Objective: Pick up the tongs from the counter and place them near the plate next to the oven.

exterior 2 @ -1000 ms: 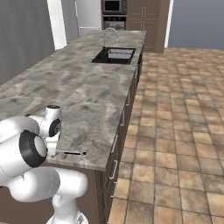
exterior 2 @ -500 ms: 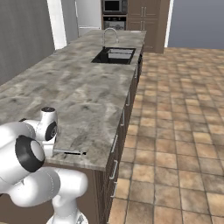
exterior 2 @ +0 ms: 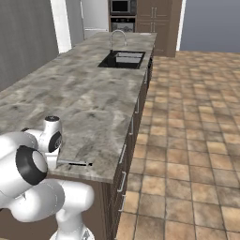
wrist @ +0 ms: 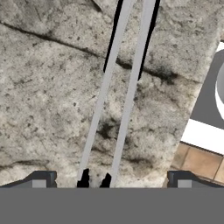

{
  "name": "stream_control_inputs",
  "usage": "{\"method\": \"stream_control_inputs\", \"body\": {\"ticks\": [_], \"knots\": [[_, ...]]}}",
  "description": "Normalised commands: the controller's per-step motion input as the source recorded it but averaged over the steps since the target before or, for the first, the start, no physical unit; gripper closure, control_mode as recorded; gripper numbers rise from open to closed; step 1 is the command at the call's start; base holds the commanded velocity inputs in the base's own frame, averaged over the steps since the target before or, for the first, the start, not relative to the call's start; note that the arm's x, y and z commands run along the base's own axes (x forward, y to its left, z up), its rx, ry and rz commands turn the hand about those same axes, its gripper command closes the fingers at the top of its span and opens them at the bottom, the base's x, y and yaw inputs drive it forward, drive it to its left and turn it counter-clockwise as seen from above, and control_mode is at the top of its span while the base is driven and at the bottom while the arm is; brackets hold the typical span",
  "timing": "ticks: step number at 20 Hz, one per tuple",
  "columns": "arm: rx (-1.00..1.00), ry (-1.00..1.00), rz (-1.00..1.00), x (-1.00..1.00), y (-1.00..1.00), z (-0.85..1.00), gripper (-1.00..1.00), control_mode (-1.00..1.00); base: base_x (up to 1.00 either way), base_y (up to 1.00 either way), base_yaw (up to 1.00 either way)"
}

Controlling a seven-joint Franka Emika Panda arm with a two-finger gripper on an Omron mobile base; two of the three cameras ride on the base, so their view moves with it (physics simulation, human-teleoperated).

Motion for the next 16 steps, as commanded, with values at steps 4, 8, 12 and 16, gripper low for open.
{"method": "stream_control_inputs", "body": {"ticks": [4, 8, 12, 16], "knots": [[0.0, 0.06, 0.0, 0.02, 0.0, -0.01, -1.0, -1.0, 0.0, 0.0, 0.0], [0.0, 0.04, 0.0, 0.0, 0.0, -0.11, -1.0, -1.0, 0.0, 0.0, 0.0], [0.0, 0.0, 0.0, 0.0, 0.0, -0.31, -1.0, -1.0, 0.0, 0.0, 0.0], [0.0, 0.0, 0.0, 0.0, 0.0, -0.35, -1.0, -1.0, 0.0, 0.0, 0.0]]}}
